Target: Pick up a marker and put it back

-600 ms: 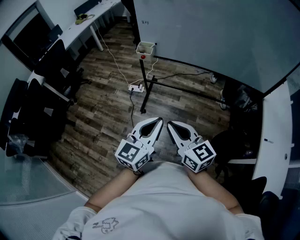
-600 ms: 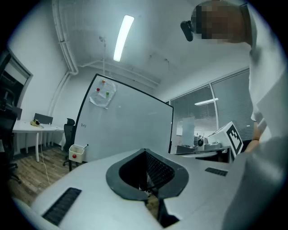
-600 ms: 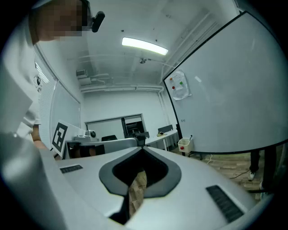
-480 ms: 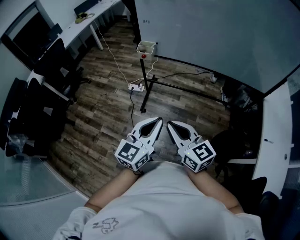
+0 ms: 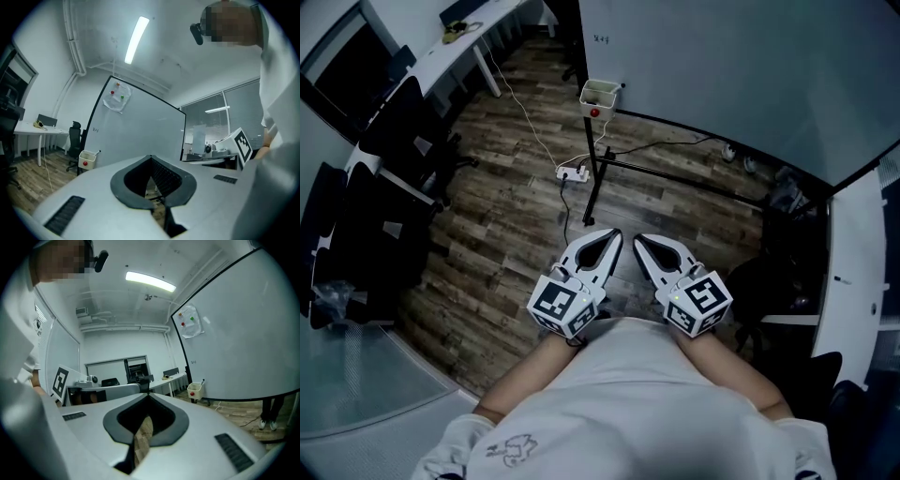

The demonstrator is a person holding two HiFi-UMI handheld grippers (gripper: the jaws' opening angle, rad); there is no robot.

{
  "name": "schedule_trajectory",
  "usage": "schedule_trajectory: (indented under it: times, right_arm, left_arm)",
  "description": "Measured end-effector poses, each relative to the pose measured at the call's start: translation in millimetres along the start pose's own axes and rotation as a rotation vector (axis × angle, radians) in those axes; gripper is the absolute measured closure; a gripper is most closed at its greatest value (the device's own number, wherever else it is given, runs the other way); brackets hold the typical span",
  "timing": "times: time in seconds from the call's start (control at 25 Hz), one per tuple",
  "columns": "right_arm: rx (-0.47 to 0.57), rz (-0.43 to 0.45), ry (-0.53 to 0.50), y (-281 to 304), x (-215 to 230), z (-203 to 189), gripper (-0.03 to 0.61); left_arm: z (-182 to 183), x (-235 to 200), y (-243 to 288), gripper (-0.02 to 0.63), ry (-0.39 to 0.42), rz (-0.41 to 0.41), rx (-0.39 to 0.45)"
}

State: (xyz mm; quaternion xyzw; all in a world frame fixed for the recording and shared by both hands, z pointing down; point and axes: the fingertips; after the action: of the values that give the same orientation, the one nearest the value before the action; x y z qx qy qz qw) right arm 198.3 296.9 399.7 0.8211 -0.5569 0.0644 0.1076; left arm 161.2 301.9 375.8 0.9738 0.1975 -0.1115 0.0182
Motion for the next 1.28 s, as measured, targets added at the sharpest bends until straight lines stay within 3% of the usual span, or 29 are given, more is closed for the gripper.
schedule_trajectory:
  times: [0.32,0.56,0.72,1.28]
  right_arm:
    - [-0.003,-0.047,0.027,89,-3,19,0.566]
    - [0.011,-0.075,0.039,138,-9,26,0.566]
    - [-0.004,-0.073,0.05,164,-17,21,0.566]
    - [-0.004,-0.012,0.068,217,-13,24,0.566]
  left_arm:
    - [45,-93,-4,0.609,0.021,-0.015,0.01]
    - [51,-132,-6,0.609,0.02,-0.075,-0.02]
    - [51,-160,-15,0.609,-0.002,-0.069,-0.024]
    - [51,-209,-23,0.609,-0.011,0.002,-0.028]
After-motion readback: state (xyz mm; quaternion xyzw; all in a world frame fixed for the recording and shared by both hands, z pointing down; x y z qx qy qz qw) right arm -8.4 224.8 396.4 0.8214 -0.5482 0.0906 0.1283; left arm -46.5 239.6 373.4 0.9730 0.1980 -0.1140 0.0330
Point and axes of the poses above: the fingertips, and each gripper's own axes: y forward along the fingers, x to its right, z out of its top, and after that the axes turned 1 degree about -y, right-handed
